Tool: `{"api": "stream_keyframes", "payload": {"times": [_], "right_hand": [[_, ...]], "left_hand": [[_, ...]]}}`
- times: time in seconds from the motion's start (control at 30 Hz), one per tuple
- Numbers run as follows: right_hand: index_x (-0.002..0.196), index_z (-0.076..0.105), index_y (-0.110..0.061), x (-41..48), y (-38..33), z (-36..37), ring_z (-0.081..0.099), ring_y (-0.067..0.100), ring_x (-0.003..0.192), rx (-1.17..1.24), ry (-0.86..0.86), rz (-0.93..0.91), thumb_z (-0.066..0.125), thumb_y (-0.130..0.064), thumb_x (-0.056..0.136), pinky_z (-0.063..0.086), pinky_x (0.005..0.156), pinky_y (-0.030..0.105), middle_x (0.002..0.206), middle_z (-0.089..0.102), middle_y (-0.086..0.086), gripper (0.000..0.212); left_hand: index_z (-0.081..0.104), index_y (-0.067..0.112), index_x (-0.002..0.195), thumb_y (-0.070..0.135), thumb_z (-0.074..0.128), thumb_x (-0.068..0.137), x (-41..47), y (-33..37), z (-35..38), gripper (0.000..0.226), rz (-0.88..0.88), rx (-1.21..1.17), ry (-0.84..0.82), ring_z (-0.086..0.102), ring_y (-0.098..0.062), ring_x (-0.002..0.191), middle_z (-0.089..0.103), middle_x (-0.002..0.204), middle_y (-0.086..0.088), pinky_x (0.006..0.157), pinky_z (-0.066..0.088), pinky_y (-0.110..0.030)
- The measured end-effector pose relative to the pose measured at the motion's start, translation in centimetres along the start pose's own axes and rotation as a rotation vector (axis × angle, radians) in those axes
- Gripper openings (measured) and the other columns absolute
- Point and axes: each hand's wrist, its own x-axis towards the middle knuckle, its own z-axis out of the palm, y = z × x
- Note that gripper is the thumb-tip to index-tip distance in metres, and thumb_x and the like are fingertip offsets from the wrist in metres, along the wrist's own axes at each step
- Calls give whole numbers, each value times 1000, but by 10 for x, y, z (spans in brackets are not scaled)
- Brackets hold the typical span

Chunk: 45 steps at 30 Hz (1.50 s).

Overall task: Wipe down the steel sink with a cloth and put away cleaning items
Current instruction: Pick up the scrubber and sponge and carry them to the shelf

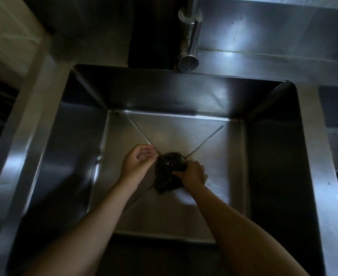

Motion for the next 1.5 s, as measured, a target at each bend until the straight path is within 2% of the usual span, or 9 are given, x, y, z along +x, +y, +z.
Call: {"api": "stream_keyframes", "payload": {"times": [0.2, 0.4, 0.53, 0.67, 0.83, 0.93, 1.23, 1.37, 1.5], "right_hand": [[121, 61, -14, -1, -1, 0, 53, 28, 115, 271, -70, -16, 75, -33, 76, 44, 94, 34, 120, 62, 10, 52], [118, 62, -7, -10, -4, -19, 63, 20, 96, 593, -146, -63, 77, -19, 75, 50, 78, 23, 110, 67, 11, 48], [103, 67, -10, -22, -14, -42, 65, 13, 78, 745, -143, -69, 77, -19, 76, 53, 62, 15, 87, 69, 0, 31], [103, 66, -11, -42, -27, -78, 66, 14, 78, 841, -134, -104, 77, -17, 75, 56, 67, 23, 83, 67, -1, 30], [81, 66, -14, -70, -46, -122, 64, 12, 63, 1039, -103, -126, 75, -12, 76, 48, 45, 14, 68, 69, -3, 10], [80, 66, -8, -82, -58, -141, 67, 13, 56, 1177, -116, -152, 71, -8, 80, 49, 46, 15, 61, 71, -3, 5], [83, 69, -3, -90, -96, -158, 70, 18, 67, 1272, -73, -157, 73, -11, 77, 55, 57, 22, 75, 74, 8, 10], [98, 68, 0, -89, -111, -157, 69, 32, 87, 1290, -49, -84, 74, -18, 77, 55, 82, 42, 93, 72, 17, 28], [96, 66, 1, -85, -126, -150, 65, 33, 80, 1251, 12, -50, 75, -23, 76, 46, 86, 61, 93, 71, 23, 32]], "left_hand": [[59, 14, 92, -3, 65, 79, -2, 5, -7, 22, -3, 15, 9, 60, -5, 85, 63, 91, 3, 71, 47, -6], [58, 23, 87, -1, 66, 79, -5, 15, -12, 27, 9, 20, 39, 60, -4, 87, 64, 90, 7, 72, 48, -9], [58, 23, 86, -4, 64, 79, -13, 30, -13, 28, 36, -9, 72, 60, -6, 84, 63, 88, 5, 72, 48, -9], [58, 22, 86, -4, 63, 79, -24, 58, -15, 28, 74, -26, 113, 59, -6, 83, 63, 87, 3, 72, 46, -8], [58, 18, 93, 0, 63, 82, -38, 103, -21, 21, 137, -66, 160, 59, 1, 82, 64, 88, 5, 73, 47, -9], [59, 18, 92, 1, 63, 83, -38, 125, -25, 19, 167, -65, 153, 59, -1, 85, 63, 90, 5, 78, 47, -17], [60, 22, 97, 16, 62, 86, 11, 165, -36, 13, 215, 81, 128, 56, 0, 82, 61, 89, 12, 72, 43, -16], [61, 10, 107, 15, 59, 88, 43, 176, -35, 20, 197, 150, 117, 56, -13, 88, 63, 99, -3, 82, 45, -28], [62, 5, 112, 14, 59, 88, 75, 180, -39, 26, 225, 250, 102, 59, -23, 103, 65, 111, -11, 89, 44, -29]]}}
